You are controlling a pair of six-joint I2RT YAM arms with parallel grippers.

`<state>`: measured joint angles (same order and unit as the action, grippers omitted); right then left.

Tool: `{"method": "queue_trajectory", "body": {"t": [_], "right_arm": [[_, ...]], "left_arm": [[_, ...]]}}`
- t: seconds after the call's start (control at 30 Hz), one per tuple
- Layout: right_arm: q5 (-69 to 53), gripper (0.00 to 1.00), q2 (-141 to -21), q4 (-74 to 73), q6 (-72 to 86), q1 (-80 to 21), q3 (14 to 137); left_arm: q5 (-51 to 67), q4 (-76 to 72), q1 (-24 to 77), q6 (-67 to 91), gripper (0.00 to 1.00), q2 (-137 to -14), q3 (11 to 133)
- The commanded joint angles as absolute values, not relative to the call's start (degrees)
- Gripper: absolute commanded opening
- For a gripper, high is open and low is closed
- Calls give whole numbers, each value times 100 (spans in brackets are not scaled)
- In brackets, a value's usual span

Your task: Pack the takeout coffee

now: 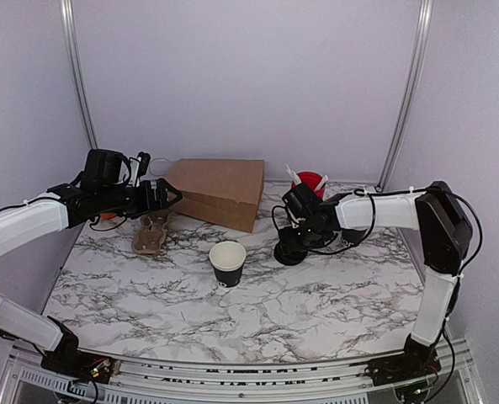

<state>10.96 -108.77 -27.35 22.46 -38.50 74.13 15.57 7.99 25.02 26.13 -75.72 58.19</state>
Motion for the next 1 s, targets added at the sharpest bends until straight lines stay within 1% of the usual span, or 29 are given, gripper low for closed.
{"method": "queue_trajectory", "body": {"t": [0.0,0.53,0.83,0.97], "right_arm": [[1228,70,-10446,-2880,2224,-3869,7666],[694,70,-10022,-3091,2062,-3891,7810],[869,70,-9919,-3966,1621,-4764,8768],[774,70,-10144,-4353,1483,-5343,9276]], "left_arm": [[1517,686,2507,2509,99,-7573,5831],[1485,634,2512,2529,99,-7563,5784],[1335,453,2507,2695,99,-7408,5579],[1102,426,2503,2798,99,-7322,5486]]}}
